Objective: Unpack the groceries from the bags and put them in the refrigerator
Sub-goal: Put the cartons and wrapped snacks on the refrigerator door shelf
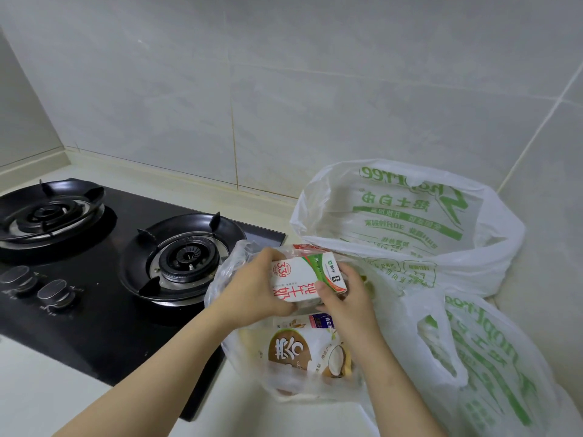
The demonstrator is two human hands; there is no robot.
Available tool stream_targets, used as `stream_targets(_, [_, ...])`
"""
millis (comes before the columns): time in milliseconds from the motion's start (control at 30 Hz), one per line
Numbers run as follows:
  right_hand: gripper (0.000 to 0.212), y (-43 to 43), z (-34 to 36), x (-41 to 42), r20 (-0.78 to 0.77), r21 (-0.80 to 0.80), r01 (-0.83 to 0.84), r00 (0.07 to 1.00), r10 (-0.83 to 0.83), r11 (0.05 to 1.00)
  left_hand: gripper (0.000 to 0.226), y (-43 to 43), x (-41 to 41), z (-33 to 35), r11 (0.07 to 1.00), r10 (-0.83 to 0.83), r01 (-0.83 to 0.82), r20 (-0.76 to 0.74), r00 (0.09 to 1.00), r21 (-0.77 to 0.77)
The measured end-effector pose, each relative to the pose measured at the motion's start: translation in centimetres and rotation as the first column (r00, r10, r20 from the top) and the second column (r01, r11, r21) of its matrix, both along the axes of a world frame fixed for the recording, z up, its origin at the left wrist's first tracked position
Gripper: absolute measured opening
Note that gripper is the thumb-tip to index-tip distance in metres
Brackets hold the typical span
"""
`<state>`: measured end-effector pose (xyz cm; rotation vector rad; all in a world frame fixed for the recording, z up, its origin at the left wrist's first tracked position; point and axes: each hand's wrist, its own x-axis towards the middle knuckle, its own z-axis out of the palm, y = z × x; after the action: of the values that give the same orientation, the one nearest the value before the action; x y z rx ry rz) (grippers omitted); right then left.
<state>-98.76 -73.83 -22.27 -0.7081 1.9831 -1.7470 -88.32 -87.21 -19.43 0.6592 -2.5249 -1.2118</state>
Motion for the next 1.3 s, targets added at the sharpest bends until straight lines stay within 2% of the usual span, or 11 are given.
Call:
stream_targets(100, [0.042, 0.1, 0.8, 0.3, -0.056, -0.041, -0.08, 0.995, 0.078, 0.996, 0.057, -0.2, 0.2, 0.0, 0.929, -0.097, 0.1, -0.027, 0.995, 0.355])
stream_targets(167, [0.041, -0.1, 1.1, 0.7, -0.091, -0.064, -0.168, 0.983, 0.161, 0.984, 0.046, -0.1, 0.3, -0.4, 0.927, -0.133, 0.122, 0.008, 0.991, 0.356])
stream_targets(267, [0.031, -0.5, 1.1, 0.9, -0.07, -0.071, -0.137, 0.989, 0.132, 0.988, 0.021, 0.3, 0.7, -1.0, 0.879, 0.002, 0.016, -0.036, 0.999, 0.477])
stream_targets(400, [0.028, 0.3, -0.5, 0.4, -0.276, 0.325, -0.079, 0.945, 0.174, 0.942, 0.012, -0.1, 1.4, -2.6, 0.762, 0.339, -0.215, -0.094, 0.936, 0.611])
stream_targets(533, [0.027, 1.1, -2.8, 0.6, -0.495, 0.577, -0.016, 0.789, 0.365, 0.817, 0.028, -0.8, 2.1, -4.4, 0.722, 0.502, -0.353, -0.099, 0.859, 0.596])
stream_targets(667, [0.02, 1.4, -3.2, 1.2, -0.595, 0.556, 0.03, 0.712, 0.373, 0.831, 0.034, -0.5, 2.2, -5.2, 0.725, 0.562, -0.447, -0.074, 0.824, 0.524])
stream_targets(767, [0.021, 1.5, -2.8, 0.9, -0.737, 0.43, 0.259, 0.655, 0.17, 0.865, 0.022, 0.1, 1.7, -5.1, 0.765, 0.571, -0.51, -0.045, 0.82, 0.394])
stream_targets(933, [0.058, 2.1, -1.9, -1.5, -0.54, 0.734, 0.328, 0.813, 0.218, 0.595, 0.026, 0.8, 1.1, -5.2, 0.805, 0.523, -0.474, -0.05, 0.851, 0.355])
stream_targets(1100, [0.056, 1.3, -1.3, -2.3, -0.65, 0.713, 0.48, 0.727, 0.222, 0.511, 0.026, 0.8, 1.0, -5.3, 0.801, 0.525, -0.471, -0.057, 0.849, 0.369])
stream_targets(1200, [0.046, 0.1, -1.6, -2.6, -0.708, 0.676, 0.514, 0.653, 0.271, 0.528, 0.026, 0.8, 0.9, -5.2, 0.823, 0.507, -0.471, -0.036, 0.861, 0.316])
stream_targets(1300, [0.044, -0.9, -1.8, -3.1, -0.682, 0.693, 0.485, 0.681, 0.266, 0.533, 0.027, 0.7, 0.9, -5.3, 0.83, 0.498, -0.466, -0.031, 0.867, 0.306])
